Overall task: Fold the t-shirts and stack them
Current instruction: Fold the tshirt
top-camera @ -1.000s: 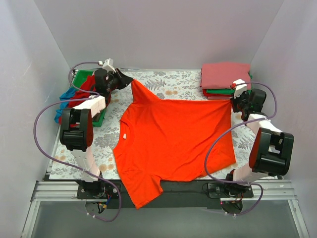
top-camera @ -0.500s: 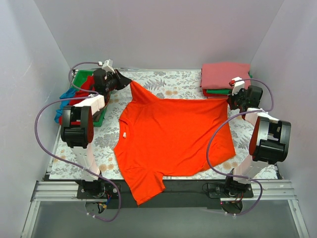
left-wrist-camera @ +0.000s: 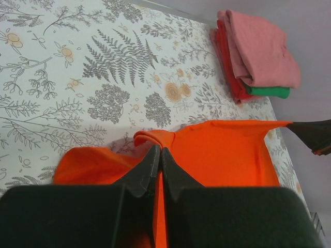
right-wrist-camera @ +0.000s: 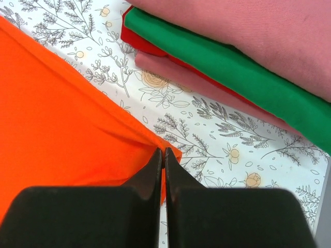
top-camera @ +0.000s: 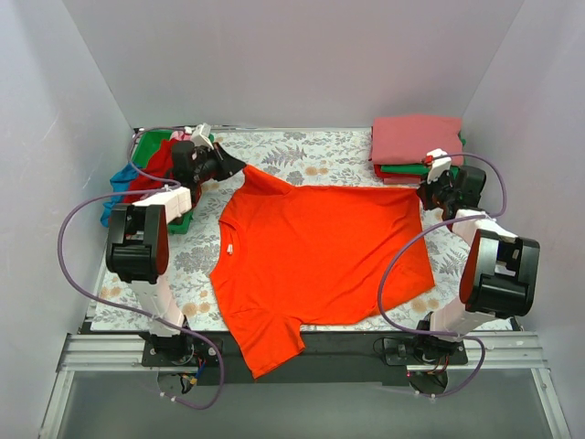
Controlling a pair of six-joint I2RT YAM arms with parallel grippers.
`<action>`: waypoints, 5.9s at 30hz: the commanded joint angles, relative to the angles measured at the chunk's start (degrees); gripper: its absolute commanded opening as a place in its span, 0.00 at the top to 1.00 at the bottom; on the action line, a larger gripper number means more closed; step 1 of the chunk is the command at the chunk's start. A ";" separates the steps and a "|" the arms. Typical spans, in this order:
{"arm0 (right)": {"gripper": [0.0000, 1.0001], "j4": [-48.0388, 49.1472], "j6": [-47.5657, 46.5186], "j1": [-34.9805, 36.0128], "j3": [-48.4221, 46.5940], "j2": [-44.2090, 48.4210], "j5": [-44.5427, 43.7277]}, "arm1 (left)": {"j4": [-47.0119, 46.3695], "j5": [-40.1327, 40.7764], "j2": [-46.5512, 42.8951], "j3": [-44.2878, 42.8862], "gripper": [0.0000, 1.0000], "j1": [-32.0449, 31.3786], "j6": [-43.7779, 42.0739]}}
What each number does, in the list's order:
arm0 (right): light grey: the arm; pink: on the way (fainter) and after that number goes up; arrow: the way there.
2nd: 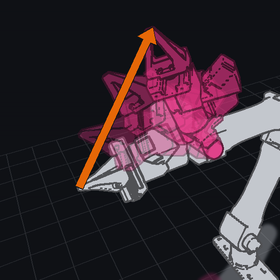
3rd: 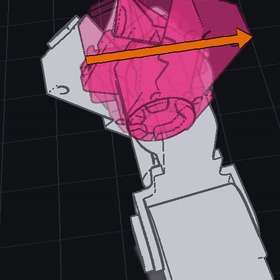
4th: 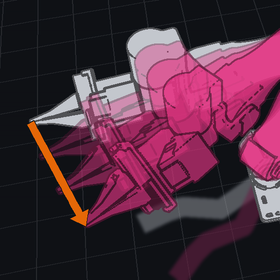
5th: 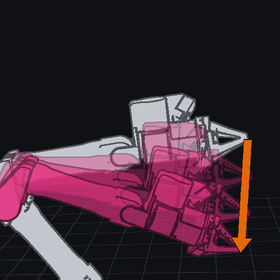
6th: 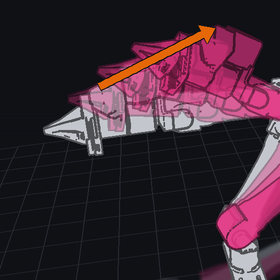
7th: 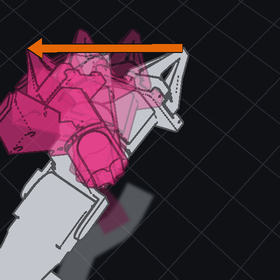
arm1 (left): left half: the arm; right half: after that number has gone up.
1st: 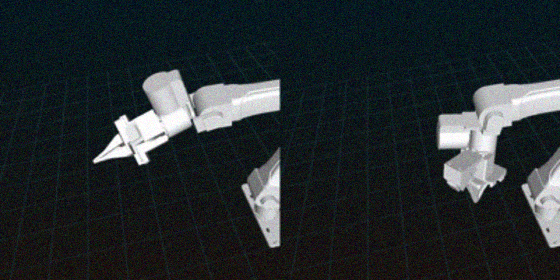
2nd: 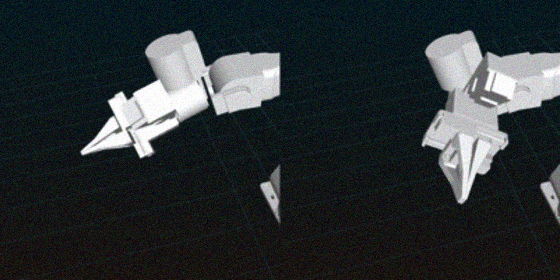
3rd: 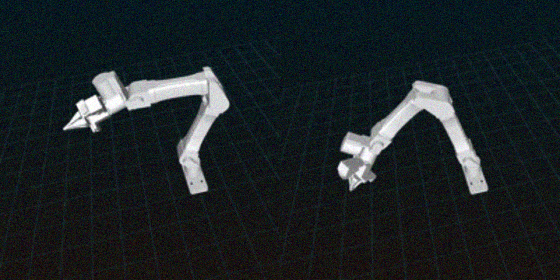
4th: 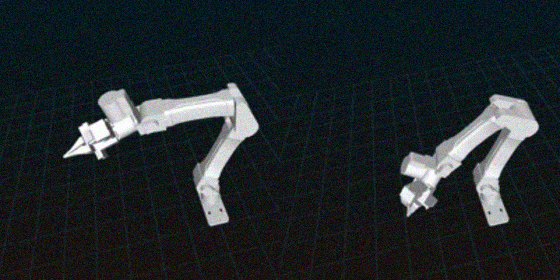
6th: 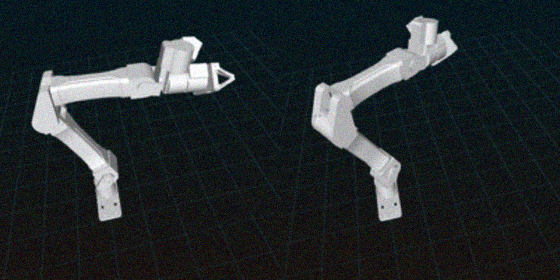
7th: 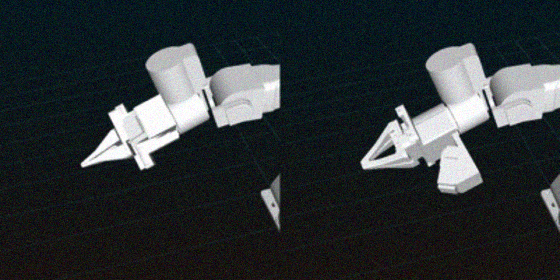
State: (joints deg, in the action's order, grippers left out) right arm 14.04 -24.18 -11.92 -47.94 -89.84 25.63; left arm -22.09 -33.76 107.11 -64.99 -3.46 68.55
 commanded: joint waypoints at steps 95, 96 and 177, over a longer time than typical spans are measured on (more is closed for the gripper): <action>0.34 -17.20 -2.89 -10.31 4.09 11.61 7.41 | 18.39 -1.75 -40.14 29.40 1.00 0.21 -1.84; 0.32 -17.99 -2.71 -10.31 4.09 12.23 8.38 | 18.83 -1.92 -40.31 29.22 1.00 0.21 -1.93; 0.28 -23.62 -2.45 -12.42 4.70 13.29 18.23 | 57.33 5.73 0.03 -10.16 1.00 -18.24 -18.90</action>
State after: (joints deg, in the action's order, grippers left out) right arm -9.37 -26.94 -23.75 -42.61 -76.51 42.30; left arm 34.65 -24.91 111.87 -76.05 -21.17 50.13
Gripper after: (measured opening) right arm 0.721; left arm 0.019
